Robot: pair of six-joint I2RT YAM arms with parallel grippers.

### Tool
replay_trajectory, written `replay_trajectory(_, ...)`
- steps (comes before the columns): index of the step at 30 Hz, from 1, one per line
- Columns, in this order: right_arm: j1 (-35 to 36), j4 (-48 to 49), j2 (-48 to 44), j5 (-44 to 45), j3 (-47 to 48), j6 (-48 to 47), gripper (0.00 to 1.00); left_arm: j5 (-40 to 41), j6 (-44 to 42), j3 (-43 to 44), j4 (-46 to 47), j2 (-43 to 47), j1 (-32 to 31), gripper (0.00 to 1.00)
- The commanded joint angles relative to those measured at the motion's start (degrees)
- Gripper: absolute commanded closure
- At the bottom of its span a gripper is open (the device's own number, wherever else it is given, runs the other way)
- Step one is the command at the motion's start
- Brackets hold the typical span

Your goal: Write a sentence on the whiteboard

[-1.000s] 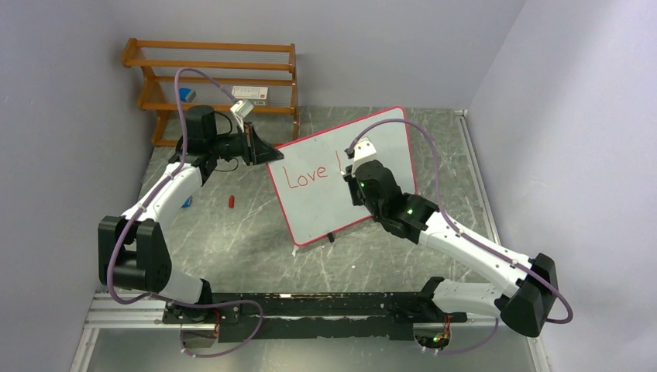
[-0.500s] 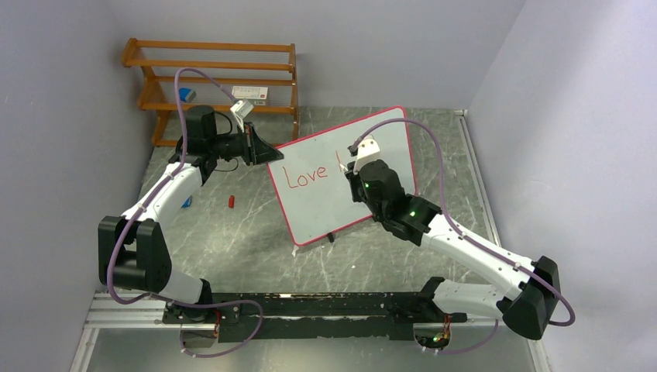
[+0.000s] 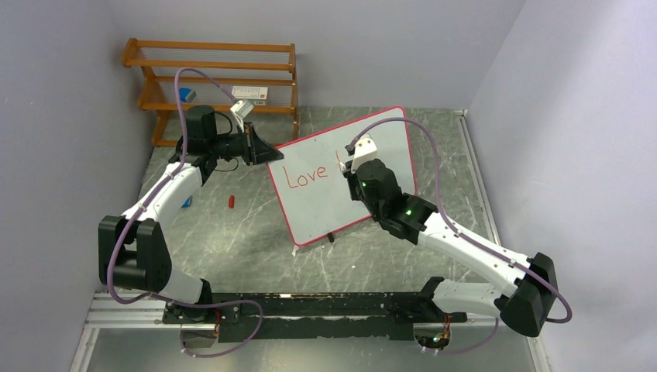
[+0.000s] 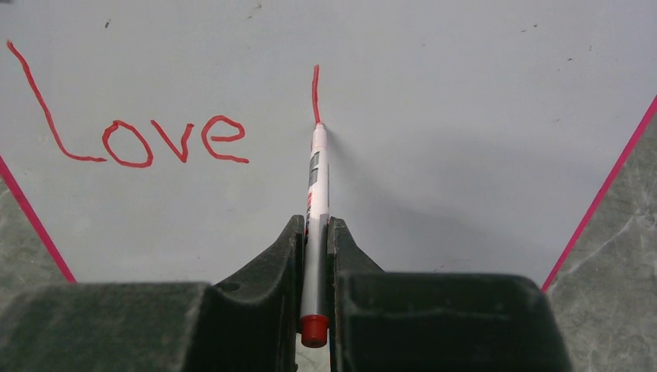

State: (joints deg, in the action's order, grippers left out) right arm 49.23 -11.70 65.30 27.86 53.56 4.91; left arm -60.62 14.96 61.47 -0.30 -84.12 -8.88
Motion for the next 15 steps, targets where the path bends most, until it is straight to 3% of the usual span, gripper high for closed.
replay_trajectory(1,-0.17,2.39,0.62,1.86,-0.04,-0.94,1.0,2.3,-3.54,-0.79,-5.57,-2.16,-1.66,0.95)
replay_trajectory(15,-0.4,0.57,0.97,3.67,-0.27,-0.52,1.0,2.55,-3.74,-0.61,-6.03,-2.37,-1.66,0.95)
